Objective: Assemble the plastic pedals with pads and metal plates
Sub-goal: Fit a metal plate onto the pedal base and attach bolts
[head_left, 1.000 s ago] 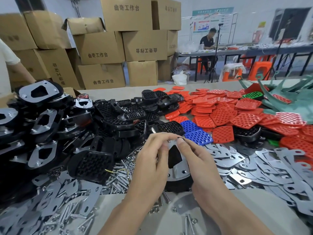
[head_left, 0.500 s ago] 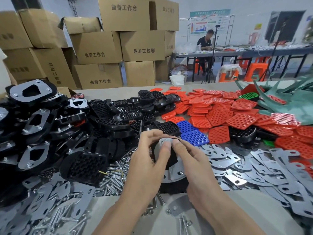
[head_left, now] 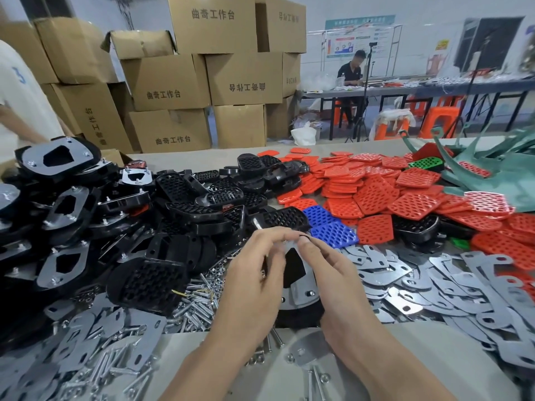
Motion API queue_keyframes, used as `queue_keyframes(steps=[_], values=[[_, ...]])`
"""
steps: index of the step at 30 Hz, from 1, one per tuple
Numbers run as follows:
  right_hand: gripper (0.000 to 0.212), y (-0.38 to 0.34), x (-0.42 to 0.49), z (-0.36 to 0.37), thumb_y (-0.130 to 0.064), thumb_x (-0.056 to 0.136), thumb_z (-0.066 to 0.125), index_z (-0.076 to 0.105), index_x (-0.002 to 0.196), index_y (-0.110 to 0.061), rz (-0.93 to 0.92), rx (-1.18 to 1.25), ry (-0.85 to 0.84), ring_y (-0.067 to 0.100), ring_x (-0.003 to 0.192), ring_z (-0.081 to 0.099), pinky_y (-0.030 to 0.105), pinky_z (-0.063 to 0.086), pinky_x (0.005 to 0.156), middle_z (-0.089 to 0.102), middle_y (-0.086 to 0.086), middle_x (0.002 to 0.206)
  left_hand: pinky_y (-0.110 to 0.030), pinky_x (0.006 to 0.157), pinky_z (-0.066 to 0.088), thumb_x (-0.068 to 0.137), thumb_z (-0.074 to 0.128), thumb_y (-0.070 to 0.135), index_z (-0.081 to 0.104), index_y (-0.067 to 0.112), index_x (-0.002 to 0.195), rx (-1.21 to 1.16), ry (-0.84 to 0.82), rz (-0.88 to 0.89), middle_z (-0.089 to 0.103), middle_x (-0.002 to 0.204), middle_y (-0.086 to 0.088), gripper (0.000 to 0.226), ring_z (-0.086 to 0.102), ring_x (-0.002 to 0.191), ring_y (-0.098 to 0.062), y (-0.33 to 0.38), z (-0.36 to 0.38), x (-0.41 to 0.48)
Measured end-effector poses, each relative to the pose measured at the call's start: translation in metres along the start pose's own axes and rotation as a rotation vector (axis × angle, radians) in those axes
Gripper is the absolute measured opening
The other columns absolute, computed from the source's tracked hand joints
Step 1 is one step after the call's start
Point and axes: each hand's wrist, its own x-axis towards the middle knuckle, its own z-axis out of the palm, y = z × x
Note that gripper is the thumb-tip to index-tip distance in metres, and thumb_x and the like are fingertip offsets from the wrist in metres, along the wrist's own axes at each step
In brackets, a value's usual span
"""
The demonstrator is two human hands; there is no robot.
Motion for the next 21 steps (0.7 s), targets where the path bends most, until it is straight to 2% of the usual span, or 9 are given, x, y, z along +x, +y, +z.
queue_keyframes(steps=[2, 4, 7, 10, 12, 15, 17, 20, 21], values=[[0.025, -0.0004, -0.0001, 0.0003, -0.019, 0.101, 0.059, 0.081, 0.101, -0.031, -0.003, -0.004, -0.008, 0.022, 0.115, 0.071, 0.051, 0.046, 0.112, 0.079, 0.002, 0.109, -0.007, 0.077, 0.044, 0.103, 0.045, 0.030, 0.057, 0.045, 0.119, -0.041, 0.008, -0.011, 0.066, 0.109, 0.029, 0.025, 0.063, 0.099, 0.008, 0.0020, -0.0007, -0.0009], [0.026, -0.0015, -0.0009, 0.0008, -0.019, 0.101, 0.059, 0.081, 0.100, -0.031, -0.008, -0.015, -0.017, 0.021, 0.112, 0.071, 0.050, 0.047, 0.111, 0.079, 0.002, 0.108, -0.015, 0.082, 0.048, 0.102, 0.052, 0.039, 0.053, 0.046, 0.114, -0.103, 0.024, -0.051, 0.067, 0.114, 0.024, 0.014, 0.063, 0.108, 0.001, 0.0011, 0.0008, 0.0000], [0.030, -0.0027, -0.0012, 0.0018, -0.019, 0.102, 0.058, 0.082, 0.095, -0.037, -0.011, -0.021, -0.017, 0.013, 0.109, 0.072, 0.044, 0.049, 0.109, 0.080, -0.003, 0.106, -0.024, 0.080, 0.051, 0.101, 0.056, 0.034, 0.057, 0.041, 0.102, -0.070, 0.018, -0.066, 0.069, 0.107, 0.023, 0.007, 0.065, 0.100, -0.001, -0.0009, 0.0012, 0.0016], [0.029, -0.0012, -0.0009, 0.0017, -0.021, 0.102, 0.058, 0.081, 0.097, -0.038, 0.002, -0.030, 0.010, 0.012, 0.109, 0.072, 0.046, 0.049, 0.110, 0.080, -0.005, 0.106, -0.010, 0.073, 0.046, 0.105, 0.042, 0.019, 0.060, 0.040, 0.111, -0.014, -0.028, 0.001, 0.068, 0.111, 0.021, 0.028, 0.064, 0.093, 0.006, 0.0002, -0.0012, -0.0009], [0.026, -0.0001, -0.0011, 0.0008, -0.022, 0.103, 0.058, 0.080, 0.101, -0.035, -0.020, -0.039, -0.009, 0.018, 0.110, 0.072, 0.048, 0.050, 0.107, 0.079, -0.002, 0.107, -0.008, 0.079, 0.045, 0.103, 0.042, 0.024, 0.056, 0.040, 0.118, -0.079, 0.005, -0.029, 0.066, 0.115, 0.024, 0.026, 0.063, 0.102, 0.004, 0.0012, -0.0020, -0.0013], [0.030, -0.0013, -0.0025, 0.0015, -0.019, 0.104, 0.056, 0.080, 0.102, -0.036, -0.088, -0.074, -0.055, 0.009, 0.108, 0.071, 0.026, 0.054, 0.095, 0.079, -0.006, 0.108, -0.017, 0.082, 0.049, 0.100, 0.056, 0.041, 0.052, 0.045, 0.107, -0.109, 0.041, -0.078, 0.067, 0.111, 0.024, 0.009, 0.064, 0.104, -0.001, -0.0001, -0.0001, 0.0008], [0.030, -0.0014, -0.0023, 0.0021, -0.017, 0.104, 0.055, 0.081, 0.101, -0.032, -0.105, -0.076, -0.062, 0.005, 0.107, 0.071, 0.014, 0.052, 0.087, 0.079, -0.008, 0.107, -0.020, 0.078, 0.050, 0.100, 0.057, 0.038, 0.055, 0.044, 0.100, -0.041, 0.039, -0.067, 0.068, 0.103, 0.023, 0.007, 0.065, 0.096, -0.002, -0.0018, 0.0004, 0.0018], [0.026, 0.0004, -0.0012, 0.0017, -0.017, 0.105, 0.055, 0.079, 0.101, -0.025, -0.123, -0.100, -0.021, -0.001, 0.104, 0.070, 0.006, 0.048, 0.081, 0.079, -0.013, 0.104, -0.008, 0.066, 0.044, 0.102, 0.046, 0.023, 0.060, 0.044, 0.109, 0.013, -0.004, -0.002, 0.066, 0.096, 0.028, 0.026, 0.062, 0.080, 0.006, -0.0010, -0.0007, -0.0004], [0.025, 0.0009, -0.0011, 0.0014, -0.019, 0.105, 0.055, 0.078, 0.103, -0.026, -0.133, -0.113, -0.021, -0.002, 0.103, 0.070, 0.007, 0.048, 0.082, 0.079, -0.014, 0.104, -0.007, 0.067, 0.045, 0.101, 0.044, 0.022, 0.059, 0.045, 0.113, -0.009, 0.003, -0.009, 0.066, 0.097, 0.029, 0.029, 0.063, 0.084, 0.008, -0.0005, -0.0017, -0.0006]])
